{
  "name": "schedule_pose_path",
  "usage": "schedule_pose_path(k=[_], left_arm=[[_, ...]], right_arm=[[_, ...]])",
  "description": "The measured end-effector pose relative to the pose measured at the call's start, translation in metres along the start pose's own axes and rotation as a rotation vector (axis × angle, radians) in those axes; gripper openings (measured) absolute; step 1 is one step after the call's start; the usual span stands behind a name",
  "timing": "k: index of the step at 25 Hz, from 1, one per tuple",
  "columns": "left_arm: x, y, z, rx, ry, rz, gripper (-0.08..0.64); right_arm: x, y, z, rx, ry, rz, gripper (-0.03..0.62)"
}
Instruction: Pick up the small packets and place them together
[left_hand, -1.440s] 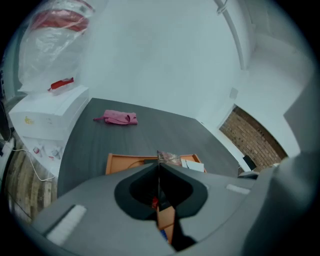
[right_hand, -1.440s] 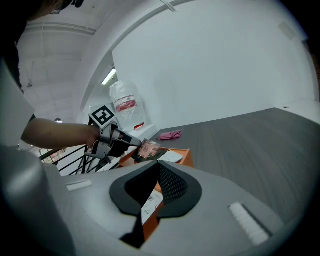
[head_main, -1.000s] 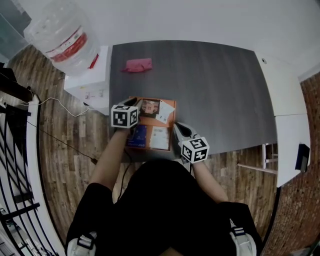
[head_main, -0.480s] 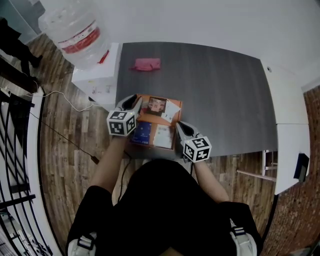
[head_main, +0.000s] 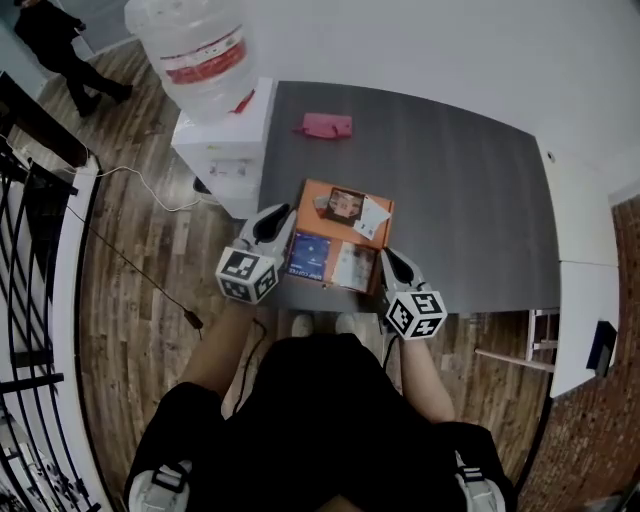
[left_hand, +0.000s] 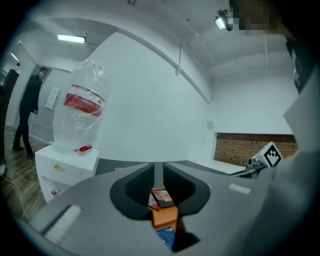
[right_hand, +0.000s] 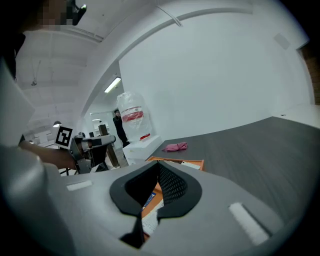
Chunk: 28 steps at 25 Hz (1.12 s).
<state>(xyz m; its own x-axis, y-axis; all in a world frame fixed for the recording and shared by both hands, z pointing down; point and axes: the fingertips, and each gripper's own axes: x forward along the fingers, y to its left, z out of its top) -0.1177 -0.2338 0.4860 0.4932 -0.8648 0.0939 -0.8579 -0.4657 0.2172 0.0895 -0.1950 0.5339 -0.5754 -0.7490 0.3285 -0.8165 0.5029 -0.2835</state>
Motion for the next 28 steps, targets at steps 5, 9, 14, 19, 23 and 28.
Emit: schedule_pose_path(k=[5,9,14,19,23,28], left_arm=[[-0.024,-0.015,0.003,0.066,-0.031,-0.067,0.049],[-0.048,-0.023,0.01,0.08,-0.066,-0.077,0.046],[-0.083,-0.026,0.017,0.064,-0.111,-0.048,0.044],[-0.13,-0.055,0.002,0.069,-0.115,-0.049,0.043],[-0.176,-0.087,-0.019,0.098,-0.087,-0.061,0.044],[-0.228,-0.11,-0.036,0.097,-0.083,-0.041,0.043]], right_arm=[[-0.028,0.009,-0.002,0.045,-0.077,-0.064,0.003],[-0.046,0.021,-0.004,0.028,-0.097,-0.079,0.003],[-0.074,0.036,-0.004,0.016,-0.14,-0.093,0.003],[-0.12,0.061,-0.025,0.022,-0.148,-0.086,0.003],[-0.165,0.095,-0.055,0.03,-0.148,-0.069,0.003],[-0.205,0.127,-0.078,0.021,-0.176,-0.041,0.003]])
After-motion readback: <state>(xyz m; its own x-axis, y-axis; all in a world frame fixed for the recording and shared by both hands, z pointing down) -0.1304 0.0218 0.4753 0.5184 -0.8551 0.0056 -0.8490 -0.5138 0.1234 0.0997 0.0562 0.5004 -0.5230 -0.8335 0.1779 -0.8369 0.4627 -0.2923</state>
